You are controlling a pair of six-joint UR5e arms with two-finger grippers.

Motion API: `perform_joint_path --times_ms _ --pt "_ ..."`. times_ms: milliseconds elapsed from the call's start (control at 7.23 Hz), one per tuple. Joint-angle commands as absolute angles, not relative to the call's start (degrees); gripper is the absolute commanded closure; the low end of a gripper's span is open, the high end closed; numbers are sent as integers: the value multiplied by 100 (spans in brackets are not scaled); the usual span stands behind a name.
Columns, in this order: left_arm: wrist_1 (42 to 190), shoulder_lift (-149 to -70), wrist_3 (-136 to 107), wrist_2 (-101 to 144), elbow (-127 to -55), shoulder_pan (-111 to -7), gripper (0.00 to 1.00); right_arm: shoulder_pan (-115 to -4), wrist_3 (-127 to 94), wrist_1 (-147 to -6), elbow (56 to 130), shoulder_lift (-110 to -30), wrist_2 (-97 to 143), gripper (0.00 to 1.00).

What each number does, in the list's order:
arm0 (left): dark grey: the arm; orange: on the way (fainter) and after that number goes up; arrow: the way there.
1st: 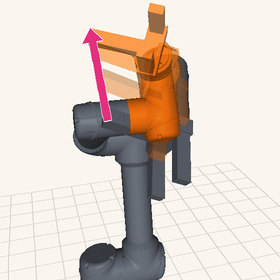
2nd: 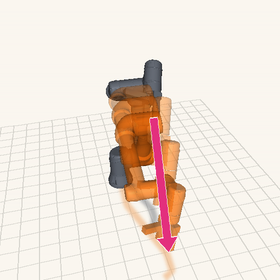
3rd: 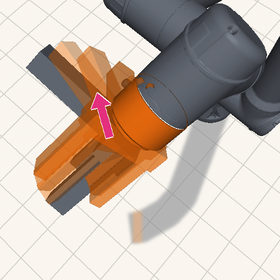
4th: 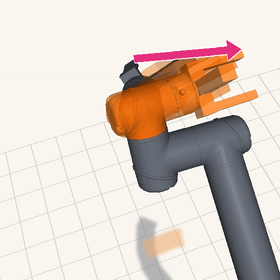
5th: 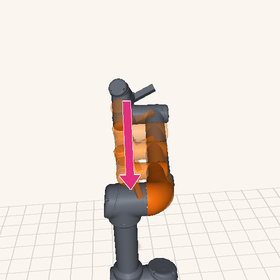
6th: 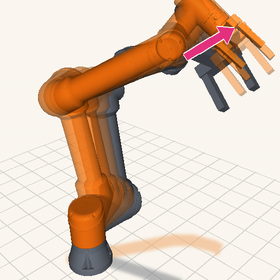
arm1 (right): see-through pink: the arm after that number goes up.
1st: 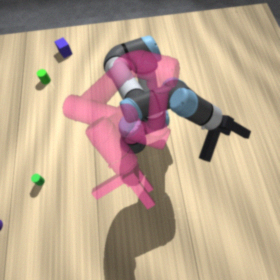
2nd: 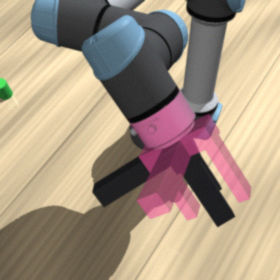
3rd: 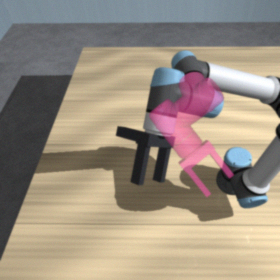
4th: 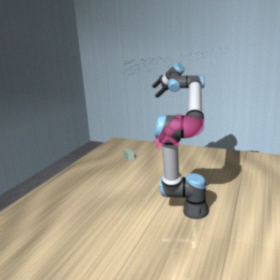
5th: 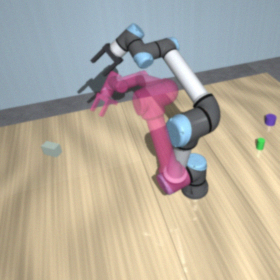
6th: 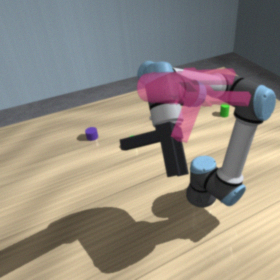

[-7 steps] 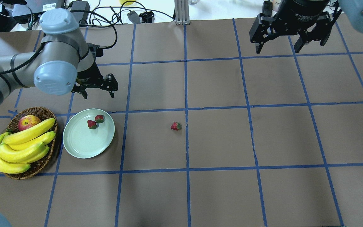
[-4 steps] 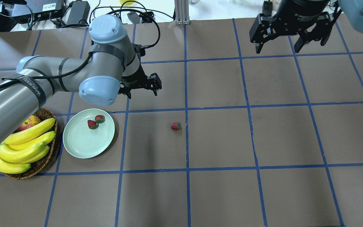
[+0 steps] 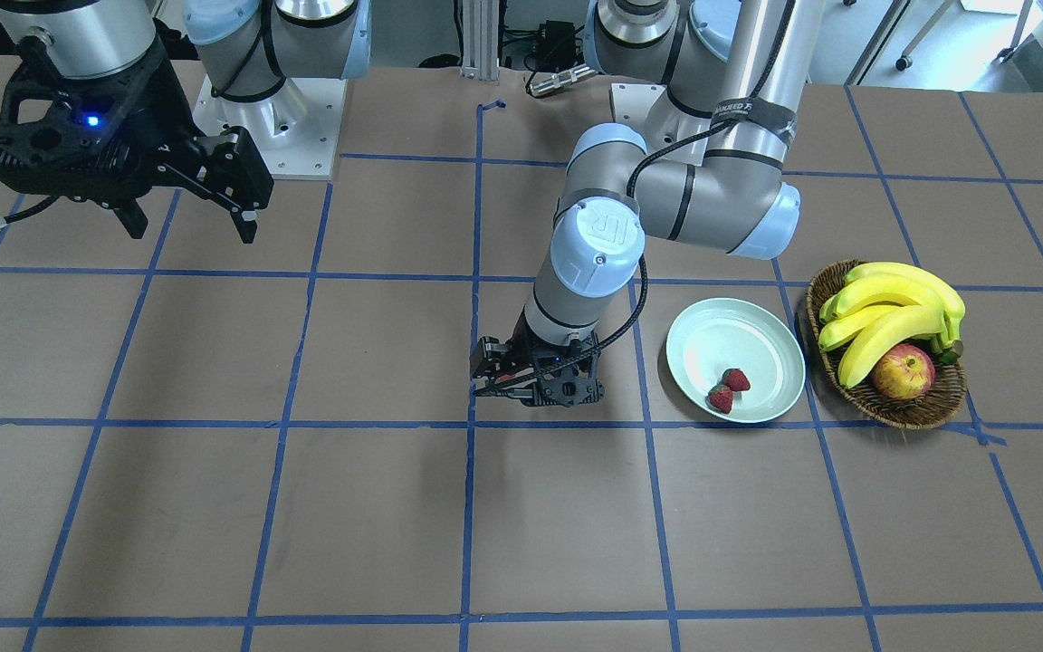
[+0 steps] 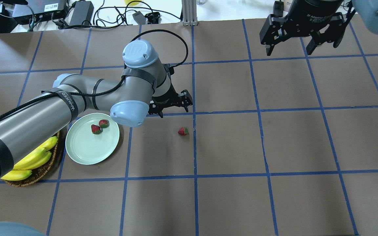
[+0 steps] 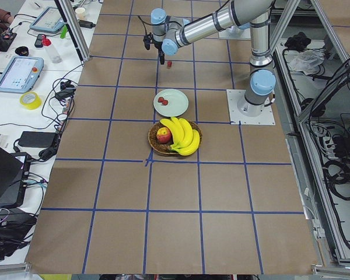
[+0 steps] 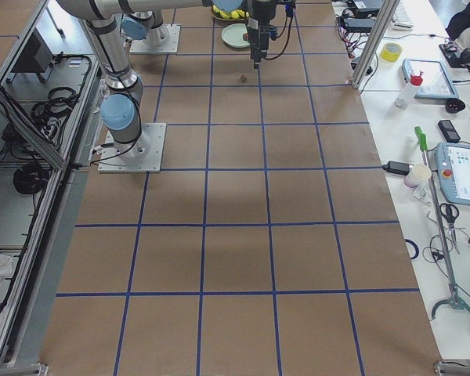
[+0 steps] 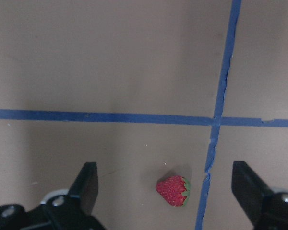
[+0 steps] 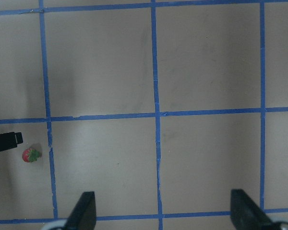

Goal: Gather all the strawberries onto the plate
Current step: 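Reach the left gripper to the last strawberry and grasp it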

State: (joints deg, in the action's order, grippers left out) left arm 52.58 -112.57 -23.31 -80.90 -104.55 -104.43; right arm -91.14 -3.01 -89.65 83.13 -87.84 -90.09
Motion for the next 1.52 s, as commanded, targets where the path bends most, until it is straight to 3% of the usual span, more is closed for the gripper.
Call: perform_joint_path --times_ms 0,277,415,553,692,830,968,1383 --pt "5229 -11451 -2740 -7990 -10582 -10520 0 -9114 -308 -8965 8306 -8789 -9009 0" --pt "5256 -11610 -2830 -7919 -10591 -10512 11 -9114 -308 -8965 8306 -8780 -9009 0" --pt "5256 -11619 -2821 -7884 -10591 -10520 12 -9114 -308 -8965 8306 -8780 -9009 0" --pt "5265 -11628 -2813 -7684 -10591 -10521 32 -9114 -299 -8965 8314 -8780 -9009 0" --pt "5299 -11637 -2813 -7664 -10591 -10529 41 -9114 -308 -8965 8314 -8780 -9009 0" --pt "5309 -11628 -2821 -7664 -10591 -10547 61 -9114 -299 -8974 8306 -8780 -9009 0" --pt "5309 -11628 -2830 -7673 -10591 -10564 98 -9114 -299 -8965 8306 -8780 -9009 0" --pt "5300 -11550 -2769 -7716 -10565 -10556 100 -9114 -299 -8974 8314 -8780 -9009 0"
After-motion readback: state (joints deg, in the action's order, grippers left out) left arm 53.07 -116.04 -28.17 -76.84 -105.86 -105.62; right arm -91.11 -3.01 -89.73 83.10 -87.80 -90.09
